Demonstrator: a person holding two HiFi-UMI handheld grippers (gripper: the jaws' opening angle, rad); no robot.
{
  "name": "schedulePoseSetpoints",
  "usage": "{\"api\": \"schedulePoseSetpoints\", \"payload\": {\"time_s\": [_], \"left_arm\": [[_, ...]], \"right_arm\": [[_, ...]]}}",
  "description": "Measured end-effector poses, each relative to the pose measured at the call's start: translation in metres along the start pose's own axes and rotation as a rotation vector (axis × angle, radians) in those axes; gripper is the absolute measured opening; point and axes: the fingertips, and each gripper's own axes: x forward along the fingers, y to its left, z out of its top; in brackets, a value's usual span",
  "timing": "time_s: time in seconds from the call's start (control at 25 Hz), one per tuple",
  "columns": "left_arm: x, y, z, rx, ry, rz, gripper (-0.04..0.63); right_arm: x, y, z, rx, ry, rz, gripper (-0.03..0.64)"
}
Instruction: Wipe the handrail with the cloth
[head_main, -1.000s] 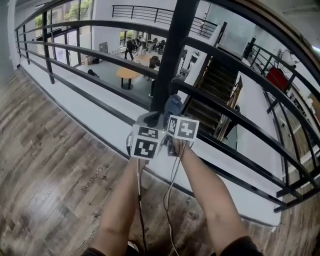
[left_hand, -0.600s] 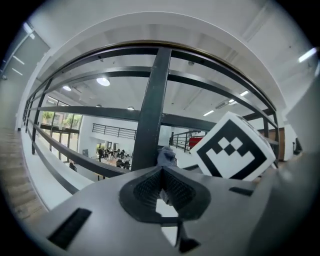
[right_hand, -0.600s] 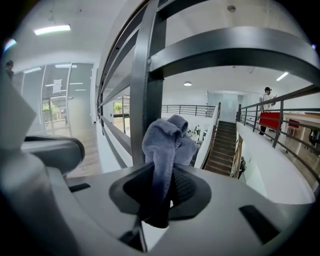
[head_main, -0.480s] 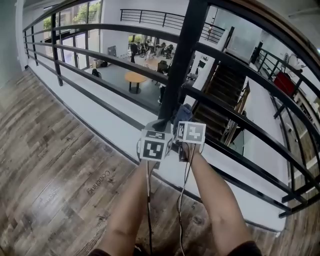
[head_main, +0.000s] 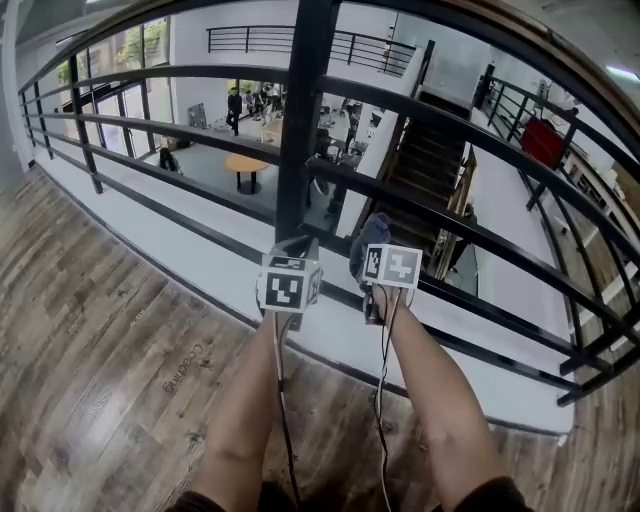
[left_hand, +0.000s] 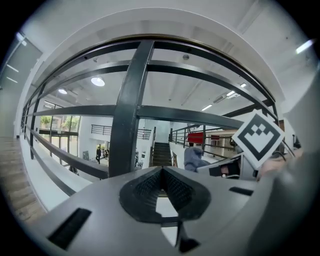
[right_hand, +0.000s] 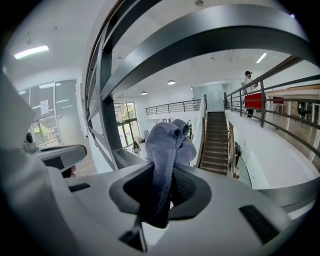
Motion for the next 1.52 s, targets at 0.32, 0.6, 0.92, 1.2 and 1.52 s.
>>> {"api": "schedulePoseSetpoints", "payload": {"time_s": [0.32,0.6,0.92,1.2,1.52], "left_arm": [[0.010,-0.084,0.020,-0.025,-0.021,-0.131,0.003],[0.027,-0.142,0.018,0.058,-0.003,-0.144,0.003],[0.060,-0.246,0.005,0.078,0.012,-0.211,0.003],[0.066,-0.335,0.003,0.099,0.011,-0.306,0.003],[0.069,-0.428,-0.004,0.115,0.033,-0.356,0.003]], "right_arm": [[-0.050,-0.090,-0.015,0.024,0.037,-0.060,0.080],[-0.098,-0.180,-0.029,0.050,0.025,-0.129,0.080],[-0.146,-0.252,-0.045,-0.030,0.017,-0.195,0.080],[-0.193,-0.313,-0.060,-0.102,0.017,-0.257,0.080],[-0.265,-0.428,-0.093,-0.037,0.015,-0.329,0.080]]}}
